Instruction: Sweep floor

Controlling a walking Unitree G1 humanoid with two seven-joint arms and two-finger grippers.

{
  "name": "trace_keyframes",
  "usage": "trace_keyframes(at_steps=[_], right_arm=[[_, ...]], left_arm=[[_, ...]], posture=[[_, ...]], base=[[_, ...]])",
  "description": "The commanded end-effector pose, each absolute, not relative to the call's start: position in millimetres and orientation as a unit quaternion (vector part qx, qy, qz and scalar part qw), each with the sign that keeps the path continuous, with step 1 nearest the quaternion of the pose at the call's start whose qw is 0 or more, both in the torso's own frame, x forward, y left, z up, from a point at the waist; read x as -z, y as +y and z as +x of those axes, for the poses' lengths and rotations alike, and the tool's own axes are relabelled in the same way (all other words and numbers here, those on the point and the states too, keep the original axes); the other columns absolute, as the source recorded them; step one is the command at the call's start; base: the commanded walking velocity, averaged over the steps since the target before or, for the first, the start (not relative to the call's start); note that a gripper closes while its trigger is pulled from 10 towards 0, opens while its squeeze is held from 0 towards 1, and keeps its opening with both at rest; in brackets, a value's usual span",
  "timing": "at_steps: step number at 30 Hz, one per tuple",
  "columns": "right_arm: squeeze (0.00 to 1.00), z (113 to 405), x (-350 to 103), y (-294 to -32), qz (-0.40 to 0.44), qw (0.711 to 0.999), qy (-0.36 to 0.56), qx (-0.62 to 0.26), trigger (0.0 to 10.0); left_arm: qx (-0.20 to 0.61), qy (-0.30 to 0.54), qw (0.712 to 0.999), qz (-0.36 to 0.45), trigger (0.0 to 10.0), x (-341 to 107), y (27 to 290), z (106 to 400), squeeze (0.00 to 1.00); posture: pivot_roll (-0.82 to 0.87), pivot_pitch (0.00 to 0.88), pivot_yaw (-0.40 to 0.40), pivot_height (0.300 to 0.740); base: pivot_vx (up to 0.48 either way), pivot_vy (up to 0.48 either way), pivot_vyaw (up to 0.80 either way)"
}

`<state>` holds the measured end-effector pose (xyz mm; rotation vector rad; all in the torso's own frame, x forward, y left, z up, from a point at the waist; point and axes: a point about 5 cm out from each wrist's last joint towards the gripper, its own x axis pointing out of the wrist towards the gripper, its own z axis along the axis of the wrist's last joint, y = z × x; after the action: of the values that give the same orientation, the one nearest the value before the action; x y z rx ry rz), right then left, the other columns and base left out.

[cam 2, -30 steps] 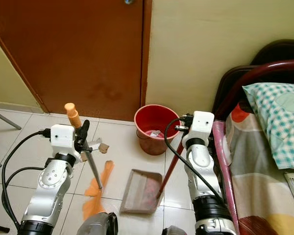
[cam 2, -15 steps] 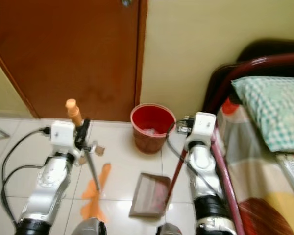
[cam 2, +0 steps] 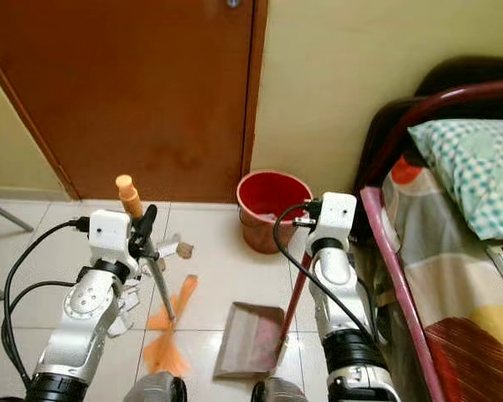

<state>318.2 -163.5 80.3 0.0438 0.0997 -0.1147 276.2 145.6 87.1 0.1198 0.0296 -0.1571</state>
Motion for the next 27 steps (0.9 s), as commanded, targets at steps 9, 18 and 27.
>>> trace_keyframes(at_steps=[9,18,27], right_arm=[[0.0,327,-90,-165,0.024,0.997,0.03,0.06,10.0],[0.0,332,-88,-160,0.028,0.997,0.04,0.056,10.0],[0.0,334,-87,-158,0.029,0.997,0.042,0.054,10.0]], left_arm=[[0.09,-0.07,0.99,0.084,10.0,-124,136,283,0.0],[0.116,-0.12,0.982,0.092,10.0,-155,125,295,0.0],[0.101,-0.204,0.967,0.11,10.0,-203,126,305,0.0]], posture=[[0.05,0.099,-0.04,0.74],[0.06,0.098,-0.038,0.74],[0.06,0.097,-0.035,0.74]], base=[[0.0,0.0,0.0],[0.0,0.0,0.0],[0.0,0.0,0.0]])
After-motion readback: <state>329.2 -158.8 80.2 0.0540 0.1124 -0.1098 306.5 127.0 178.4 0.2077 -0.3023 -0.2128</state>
